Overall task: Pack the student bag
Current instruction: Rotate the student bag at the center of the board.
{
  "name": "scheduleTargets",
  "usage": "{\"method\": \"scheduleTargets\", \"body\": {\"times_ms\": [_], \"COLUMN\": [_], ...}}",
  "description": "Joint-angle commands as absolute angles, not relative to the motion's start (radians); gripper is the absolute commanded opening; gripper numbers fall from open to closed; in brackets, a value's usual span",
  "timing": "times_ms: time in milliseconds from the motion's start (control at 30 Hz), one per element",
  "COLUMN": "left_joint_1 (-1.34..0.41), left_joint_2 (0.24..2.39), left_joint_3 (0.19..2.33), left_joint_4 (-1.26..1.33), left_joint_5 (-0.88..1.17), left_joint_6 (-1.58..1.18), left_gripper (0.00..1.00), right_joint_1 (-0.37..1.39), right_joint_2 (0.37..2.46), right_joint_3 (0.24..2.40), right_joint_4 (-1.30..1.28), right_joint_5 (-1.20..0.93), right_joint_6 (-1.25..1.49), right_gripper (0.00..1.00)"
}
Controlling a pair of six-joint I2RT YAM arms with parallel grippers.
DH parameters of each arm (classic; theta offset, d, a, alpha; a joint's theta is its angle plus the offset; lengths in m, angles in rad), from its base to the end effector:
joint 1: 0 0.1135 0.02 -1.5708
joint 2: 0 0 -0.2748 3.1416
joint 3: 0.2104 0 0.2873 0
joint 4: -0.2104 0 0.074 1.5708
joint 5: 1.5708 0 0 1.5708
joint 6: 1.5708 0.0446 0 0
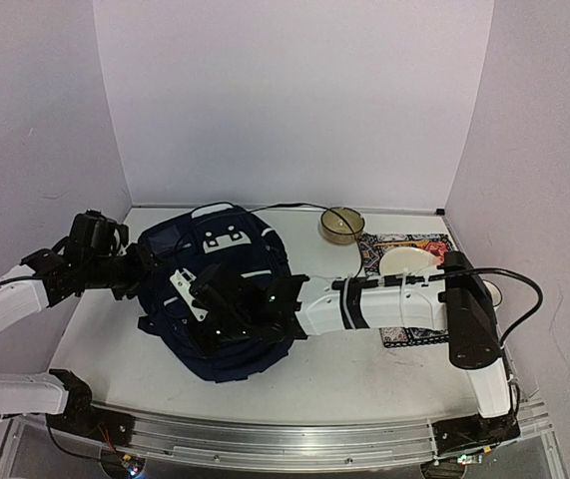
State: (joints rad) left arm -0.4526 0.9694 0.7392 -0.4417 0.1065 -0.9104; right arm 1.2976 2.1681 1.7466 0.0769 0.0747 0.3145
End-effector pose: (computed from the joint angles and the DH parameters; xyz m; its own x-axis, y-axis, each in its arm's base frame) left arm 0.2177 -0.1111 0.2607 -0.7459 -0.5105 -0.4278 -0.1295 0.7412 -0.6587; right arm 0.1562 0.5451 0.2405 -0.3779 -0.2052 -0.9028 -0.8669 0.4208 0.2672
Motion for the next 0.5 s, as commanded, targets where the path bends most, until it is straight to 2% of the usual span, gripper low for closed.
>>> {"method": "scheduleTargets", "body": {"times_ms": [0,167,333,400,467], "left_joint_1": [-0.461,-0.548,-0.660,-0.670,-0.670], "left_joint_2": [0.896,0.866,0.923,0.935,0.928], "left_joint_3": [0.667,0.625,0.614,0.614,0.613], "left_joint_4": [-0.437,-0.427,-0.370,-0.360,-0.359], "left_joint_5": [0.259,0.252,0.203,0.190,0.165], "left_joint_6": [-1.117,-1.203,-1.247,-1.246,-1.239], "left_gripper": [0.53,0.53,0.52,0.43,0.25], "right_joint_1": [1.312,1.312,1.312,1.312,1.312], "right_joint_2": [2.161,2.158,2.152,2.140,2.122], "right_joint_3": [1.785,1.784,1.783,1.774,1.756], "right_joint_4": [0.087,0.094,0.095,0.095,0.095], "right_joint_5": [0.055,0.064,0.065,0.069,0.075], "right_joint_6": [0.310,0.307,0.302,0.302,0.305], "right_gripper": [0.00,0.00,0.00,0.00,0.00]}}
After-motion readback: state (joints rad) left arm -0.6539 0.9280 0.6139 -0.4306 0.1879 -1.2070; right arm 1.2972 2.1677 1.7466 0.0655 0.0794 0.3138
